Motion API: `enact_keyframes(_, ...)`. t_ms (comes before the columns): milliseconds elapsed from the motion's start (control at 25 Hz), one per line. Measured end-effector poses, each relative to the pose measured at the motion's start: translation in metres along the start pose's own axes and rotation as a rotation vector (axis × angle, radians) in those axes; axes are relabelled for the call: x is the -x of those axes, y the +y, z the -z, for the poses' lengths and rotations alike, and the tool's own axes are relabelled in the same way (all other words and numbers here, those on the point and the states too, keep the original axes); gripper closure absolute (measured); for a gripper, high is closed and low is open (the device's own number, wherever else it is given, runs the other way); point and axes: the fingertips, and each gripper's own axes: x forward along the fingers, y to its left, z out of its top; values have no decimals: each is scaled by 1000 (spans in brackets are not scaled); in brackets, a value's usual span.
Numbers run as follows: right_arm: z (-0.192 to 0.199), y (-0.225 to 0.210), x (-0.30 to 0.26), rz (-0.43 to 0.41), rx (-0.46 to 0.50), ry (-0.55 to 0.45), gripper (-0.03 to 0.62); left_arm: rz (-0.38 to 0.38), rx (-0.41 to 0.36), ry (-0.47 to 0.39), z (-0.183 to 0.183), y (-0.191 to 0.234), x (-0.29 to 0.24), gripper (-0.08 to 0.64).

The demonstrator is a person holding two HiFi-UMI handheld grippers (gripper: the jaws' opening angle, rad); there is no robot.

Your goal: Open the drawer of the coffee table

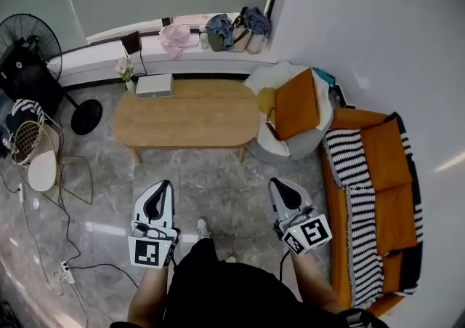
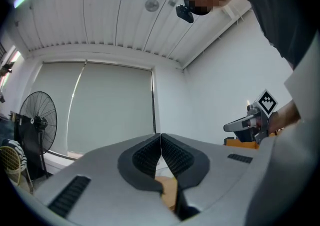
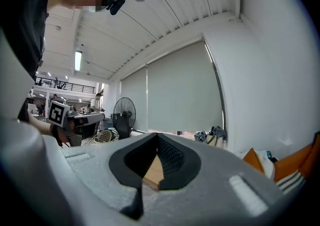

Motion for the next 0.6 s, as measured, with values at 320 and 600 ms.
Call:
enact_keyframes(320,-16,1,-111,-23,-7,22,589,86,42,26,16,65,-72,552)
enact_keyframes(600,-15,-22,-141,51,-24,27,589,194,64,33,26,75,-126,552)
